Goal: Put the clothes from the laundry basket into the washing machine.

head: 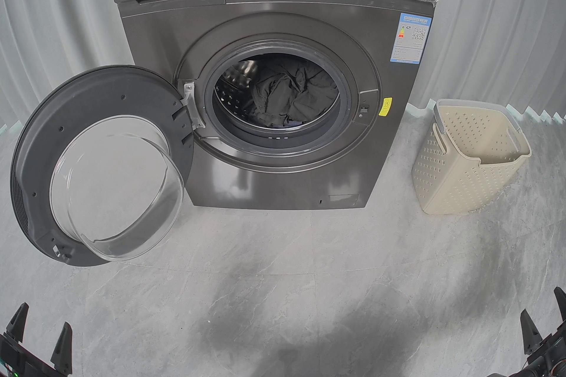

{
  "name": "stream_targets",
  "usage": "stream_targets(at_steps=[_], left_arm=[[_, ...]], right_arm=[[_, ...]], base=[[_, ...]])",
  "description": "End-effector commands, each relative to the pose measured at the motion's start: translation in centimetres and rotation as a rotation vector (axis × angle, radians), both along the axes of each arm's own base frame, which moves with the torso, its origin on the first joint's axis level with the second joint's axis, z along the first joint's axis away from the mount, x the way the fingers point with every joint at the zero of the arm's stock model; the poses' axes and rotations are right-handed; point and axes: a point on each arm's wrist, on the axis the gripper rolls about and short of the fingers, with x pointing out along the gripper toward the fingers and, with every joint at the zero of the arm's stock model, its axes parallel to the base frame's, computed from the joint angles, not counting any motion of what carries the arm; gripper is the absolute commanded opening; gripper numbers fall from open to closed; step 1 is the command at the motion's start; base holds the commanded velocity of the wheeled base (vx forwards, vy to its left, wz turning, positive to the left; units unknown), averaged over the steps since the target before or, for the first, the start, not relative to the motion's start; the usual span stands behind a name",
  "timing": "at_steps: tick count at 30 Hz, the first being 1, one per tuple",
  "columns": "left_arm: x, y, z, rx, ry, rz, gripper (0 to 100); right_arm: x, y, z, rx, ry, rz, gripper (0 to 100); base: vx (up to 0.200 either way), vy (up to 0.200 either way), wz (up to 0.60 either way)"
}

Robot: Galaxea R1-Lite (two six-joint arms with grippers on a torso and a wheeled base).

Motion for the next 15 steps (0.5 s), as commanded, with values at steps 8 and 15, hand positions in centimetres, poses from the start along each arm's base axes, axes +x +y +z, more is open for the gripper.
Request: stream_targets(at_steps=[8,15], left_arm=[[-0.19,-0.09,-0.79,0.031,0.002,-0.055,100],[-0.19,-0.09,-0.79,0.034,0.002,-0.055,100]], right_arm=[[-0.06,0.01,-0.33,0.004,-0.019,0.001,100],[-0.06,0.01,-0.33,0.004,-0.019,0.001,100]], base=[[-0.025,0.025,0.0],[-0.2,0.2,0.0]])
